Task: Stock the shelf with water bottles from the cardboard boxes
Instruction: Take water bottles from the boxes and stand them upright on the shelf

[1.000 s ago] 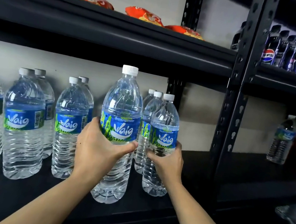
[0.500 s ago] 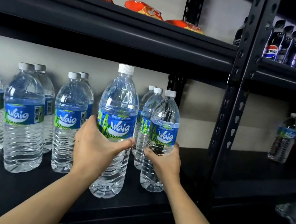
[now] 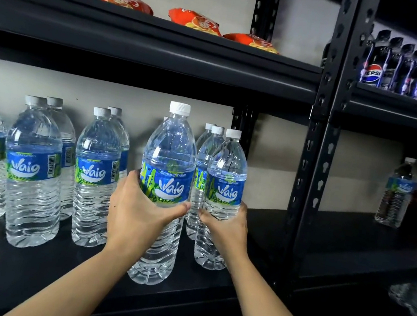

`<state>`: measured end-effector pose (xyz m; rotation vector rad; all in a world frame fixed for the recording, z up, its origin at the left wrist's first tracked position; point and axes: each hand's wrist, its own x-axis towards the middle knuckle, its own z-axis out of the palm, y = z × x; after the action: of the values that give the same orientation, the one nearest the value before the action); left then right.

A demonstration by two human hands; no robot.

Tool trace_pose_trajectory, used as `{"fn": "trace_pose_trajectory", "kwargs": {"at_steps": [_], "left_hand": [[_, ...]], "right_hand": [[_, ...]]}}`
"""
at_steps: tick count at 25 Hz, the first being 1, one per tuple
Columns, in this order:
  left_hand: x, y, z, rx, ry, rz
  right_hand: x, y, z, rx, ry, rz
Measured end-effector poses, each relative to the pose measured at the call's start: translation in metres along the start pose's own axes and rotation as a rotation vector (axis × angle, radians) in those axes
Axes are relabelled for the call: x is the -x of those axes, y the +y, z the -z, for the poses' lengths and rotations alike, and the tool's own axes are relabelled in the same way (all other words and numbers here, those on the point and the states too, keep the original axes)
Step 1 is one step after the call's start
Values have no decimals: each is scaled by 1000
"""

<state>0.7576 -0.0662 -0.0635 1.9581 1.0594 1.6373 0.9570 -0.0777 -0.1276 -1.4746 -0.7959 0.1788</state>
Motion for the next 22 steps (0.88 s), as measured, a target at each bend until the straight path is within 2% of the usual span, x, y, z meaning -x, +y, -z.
{"fn": "trace_pose_trajectory", "kwargs": {"at_steps": [2, 4, 11, 22], "left_hand": [[0, -1, -1, 8, 0, 9], [0, -2, -1, 14, -5, 13], [4, 0, -11, 37, -3, 22], [-22, -4, -42, -17, -8, 121]], "right_hand": [[7, 4, 7, 33, -49, 4], [15, 16, 21, 144, -168, -23], [15, 47, 68, 1021, -624, 61], [16, 55, 69, 1086, -628, 66]]}}
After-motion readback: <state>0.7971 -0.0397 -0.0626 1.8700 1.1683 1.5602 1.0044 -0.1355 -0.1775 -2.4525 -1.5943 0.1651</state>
